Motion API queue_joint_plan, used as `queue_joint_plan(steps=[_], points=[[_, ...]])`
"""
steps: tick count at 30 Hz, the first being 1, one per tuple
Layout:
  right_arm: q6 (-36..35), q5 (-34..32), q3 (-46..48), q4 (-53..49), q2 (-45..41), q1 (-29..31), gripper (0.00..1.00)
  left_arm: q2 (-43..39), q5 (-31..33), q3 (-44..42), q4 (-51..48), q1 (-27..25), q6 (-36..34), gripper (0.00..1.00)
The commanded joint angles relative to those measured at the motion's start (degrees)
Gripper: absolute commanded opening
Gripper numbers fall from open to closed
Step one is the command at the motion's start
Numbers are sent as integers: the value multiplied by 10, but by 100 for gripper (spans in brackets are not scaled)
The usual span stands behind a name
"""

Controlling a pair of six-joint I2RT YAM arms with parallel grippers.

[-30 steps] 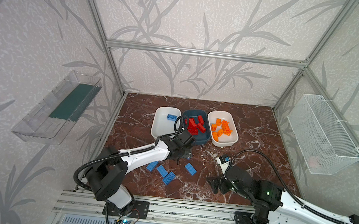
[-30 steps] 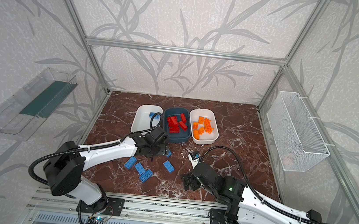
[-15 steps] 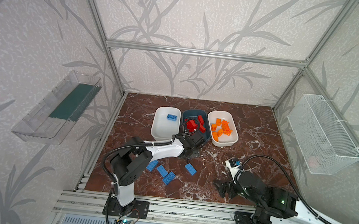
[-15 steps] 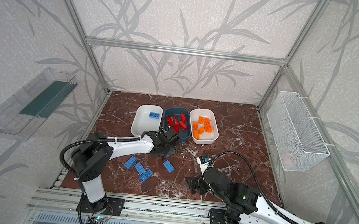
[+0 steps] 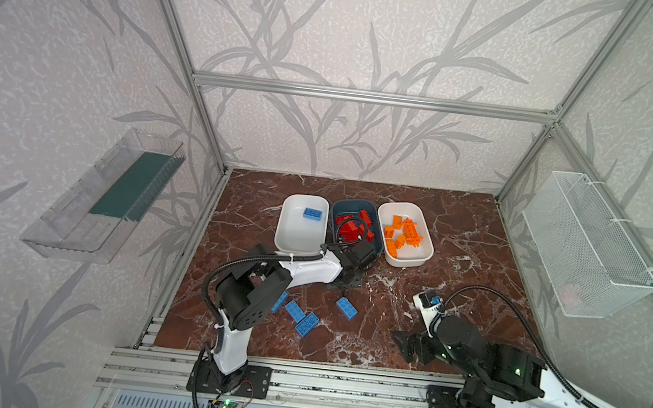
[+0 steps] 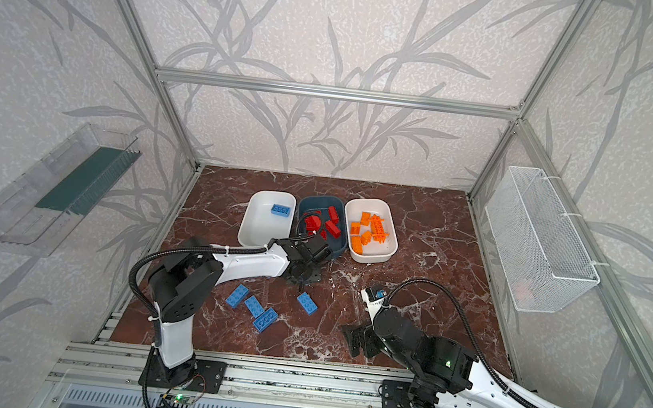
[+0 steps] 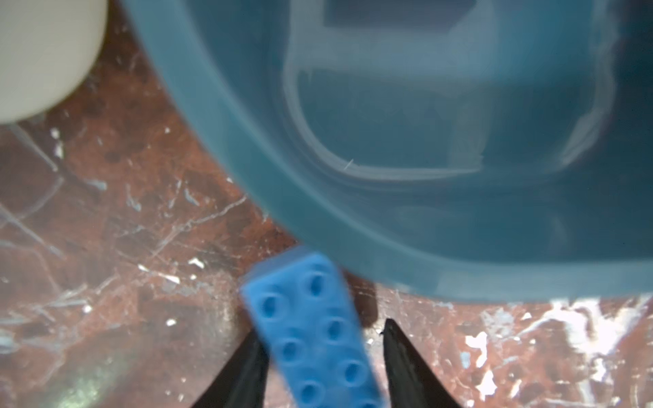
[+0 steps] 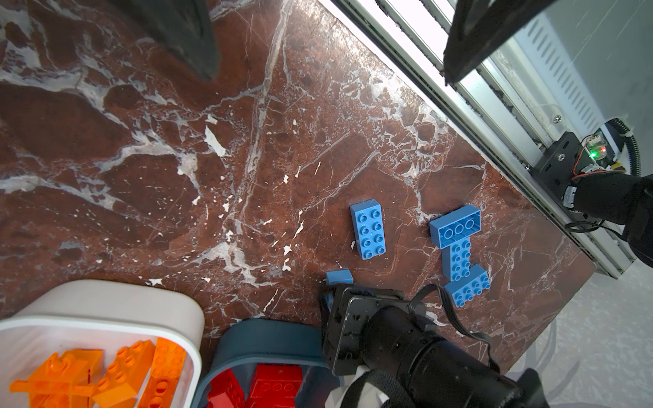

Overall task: Sort the legos into containers by color
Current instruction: 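Close the left gripper on the blue brick beside the teal tub, then carry the blue brick into the white tub and open the left gripper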

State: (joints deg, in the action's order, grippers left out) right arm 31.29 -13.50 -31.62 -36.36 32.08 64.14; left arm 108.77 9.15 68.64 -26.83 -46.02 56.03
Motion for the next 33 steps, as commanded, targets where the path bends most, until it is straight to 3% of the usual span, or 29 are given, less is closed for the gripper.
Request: queue_joint_plan(steps=[1, 4, 9, 19, 22, 27, 33], points=[[-8, -10, 2, -6, -10, 2, 99, -3, 15, -6, -23, -2, 5, 38], [-6, -13, 2, -7, -12, 2, 99, -21, 25, -20, -29, -3, 3, 28], [-2, -13, -1, -9, -5, 2, 99, -78, 60, -53, -41, -8, -4, 19], [5, 4, -17, 8, 29, 2, 99, -231, 152, -61, -108, 3, -37, 20], [6, 10, -23, 18, 42, 2, 99, -261, 162, -57, -105, 36, -56, 22], [4, 15, -36, 31, 67, 3, 99, -270, 120, -52, -72, 128, -80, 24], [3, 15, -44, 42, 94, 2, 99, -194, 120, -2, -54, 215, -117, 24]])
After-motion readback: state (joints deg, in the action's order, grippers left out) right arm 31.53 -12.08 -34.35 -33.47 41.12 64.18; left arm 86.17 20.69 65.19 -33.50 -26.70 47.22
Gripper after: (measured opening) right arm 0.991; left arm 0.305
